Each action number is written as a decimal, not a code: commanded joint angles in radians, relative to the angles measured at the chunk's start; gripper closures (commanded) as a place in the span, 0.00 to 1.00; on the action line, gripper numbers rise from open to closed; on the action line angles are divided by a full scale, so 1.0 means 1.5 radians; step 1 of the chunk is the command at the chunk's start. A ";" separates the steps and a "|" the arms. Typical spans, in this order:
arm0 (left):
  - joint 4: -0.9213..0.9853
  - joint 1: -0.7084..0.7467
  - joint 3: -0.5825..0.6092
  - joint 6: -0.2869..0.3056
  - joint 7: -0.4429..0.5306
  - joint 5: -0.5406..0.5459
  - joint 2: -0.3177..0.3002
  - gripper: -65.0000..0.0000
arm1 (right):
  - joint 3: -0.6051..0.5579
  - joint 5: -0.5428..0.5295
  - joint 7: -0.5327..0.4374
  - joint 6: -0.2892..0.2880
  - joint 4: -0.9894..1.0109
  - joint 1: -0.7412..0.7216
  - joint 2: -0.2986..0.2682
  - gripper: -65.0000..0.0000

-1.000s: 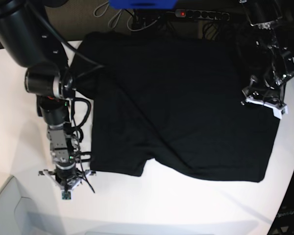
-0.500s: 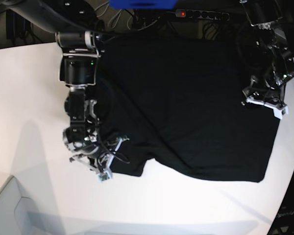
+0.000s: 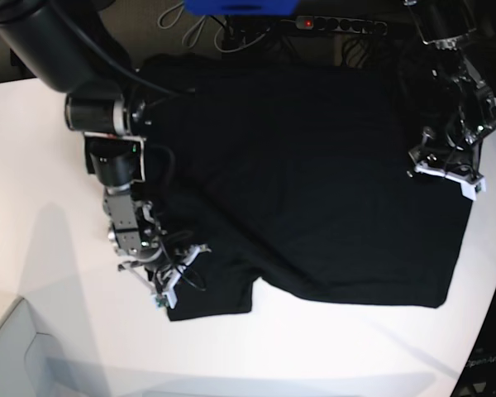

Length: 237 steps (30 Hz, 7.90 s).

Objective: Layout the t-shirt on the table in an organized manner, then fold the t-shirt properly
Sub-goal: 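Slide the right gripper along the shirt side toward the sleeve and collar, then grasp the shirt's collar-side corners with both grippers, then lift the collar-side edge with both grippers and fold it toward the hem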

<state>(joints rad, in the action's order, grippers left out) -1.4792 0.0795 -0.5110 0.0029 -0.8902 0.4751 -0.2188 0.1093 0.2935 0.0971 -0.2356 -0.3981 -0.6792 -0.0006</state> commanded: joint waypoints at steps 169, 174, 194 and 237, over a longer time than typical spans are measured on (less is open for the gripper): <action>0.005 0.109 -0.036 0.002 -0.071 0.000 -0.070 0.65 | 0.198 0.017 0.452 -0.308 -1.070 0.789 0.105 0.38; 0.005 0.115 -0.036 0.002 -0.070 0.000 -0.069 0.69 | 0.192 0.017 0.455 -0.308 -1.070 0.789 0.105 0.38; 0.000 0.113 -0.040 0.002 -0.066 0.000 -0.054 1.00 | 0.188 -0.083 0.499 -0.308 -1.041 0.767 0.105 0.32; -0.141 0.115 -0.113 0.002 -0.071 0.006 -0.052 1.00 | 0.148 -0.080 0.528 -0.308 -1.080 0.721 0.105 1.00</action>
<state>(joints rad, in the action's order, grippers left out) -1.6737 0.2600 -0.6769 0.0063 -1.0096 0.4789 -0.2825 0.3305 0.1787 0.9016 -0.6987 -1.9991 0.4065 0.1585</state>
